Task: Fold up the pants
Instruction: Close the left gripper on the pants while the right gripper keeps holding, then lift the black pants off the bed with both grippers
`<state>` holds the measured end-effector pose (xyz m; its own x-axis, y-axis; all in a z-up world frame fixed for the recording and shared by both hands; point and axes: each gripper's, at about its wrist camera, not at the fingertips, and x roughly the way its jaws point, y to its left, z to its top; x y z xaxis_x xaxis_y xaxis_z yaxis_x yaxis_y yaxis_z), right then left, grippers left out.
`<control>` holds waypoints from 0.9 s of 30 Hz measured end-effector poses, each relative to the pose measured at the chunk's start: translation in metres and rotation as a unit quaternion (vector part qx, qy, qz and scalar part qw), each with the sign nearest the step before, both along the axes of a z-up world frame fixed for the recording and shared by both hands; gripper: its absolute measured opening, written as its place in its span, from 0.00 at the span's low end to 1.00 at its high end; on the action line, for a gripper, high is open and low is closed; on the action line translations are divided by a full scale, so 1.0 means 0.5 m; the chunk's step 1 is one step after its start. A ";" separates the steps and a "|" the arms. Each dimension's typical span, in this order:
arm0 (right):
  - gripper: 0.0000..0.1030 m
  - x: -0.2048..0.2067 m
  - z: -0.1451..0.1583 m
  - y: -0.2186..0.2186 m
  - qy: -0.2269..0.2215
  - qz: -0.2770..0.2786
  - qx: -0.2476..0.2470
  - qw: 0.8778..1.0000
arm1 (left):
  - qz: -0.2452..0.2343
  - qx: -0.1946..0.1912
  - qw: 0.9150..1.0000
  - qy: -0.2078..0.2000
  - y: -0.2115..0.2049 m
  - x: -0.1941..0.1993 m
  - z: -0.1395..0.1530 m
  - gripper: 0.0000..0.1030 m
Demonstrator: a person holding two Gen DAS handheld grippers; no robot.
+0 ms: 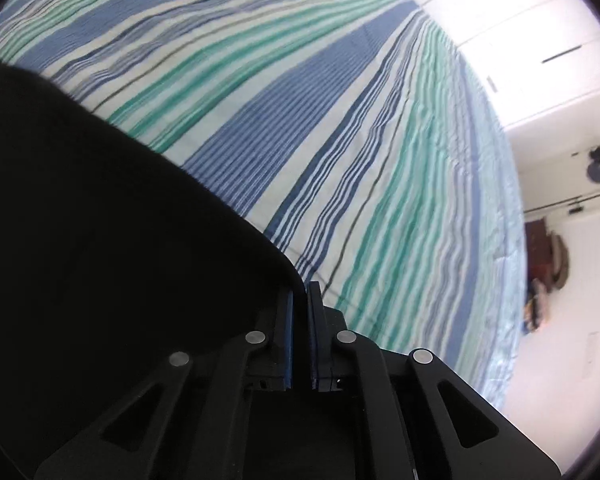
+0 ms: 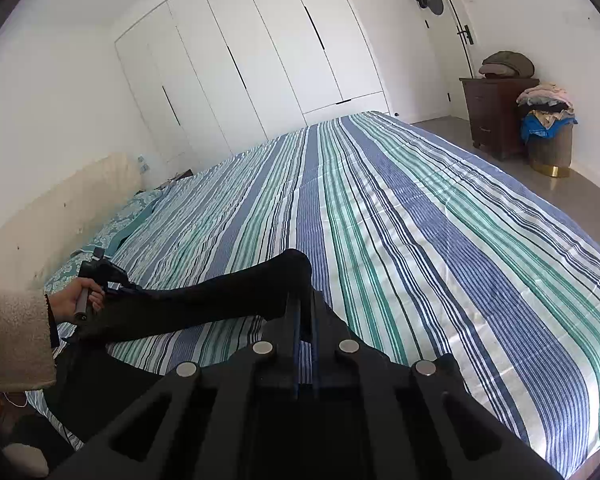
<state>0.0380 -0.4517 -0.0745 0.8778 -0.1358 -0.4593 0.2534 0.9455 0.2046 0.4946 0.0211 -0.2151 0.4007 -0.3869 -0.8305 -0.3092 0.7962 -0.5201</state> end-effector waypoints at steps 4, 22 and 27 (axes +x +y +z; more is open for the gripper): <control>0.04 -0.004 0.013 -0.006 -0.008 -0.013 -0.012 1.000 | -0.030 0.025 0.995 -0.092 0.034 -0.125 0.115 0.04; 0.54 -0.168 -0.058 -0.059 0.158 -0.149 0.076 0.973 | -0.076 0.079 0.985 -0.137 0.147 -0.597 0.063 0.05; 0.54 -0.244 -0.090 -0.090 0.057 -0.141 0.321 0.935 | -0.067 0.054 0.987 -0.135 0.178 -0.598 0.044 0.05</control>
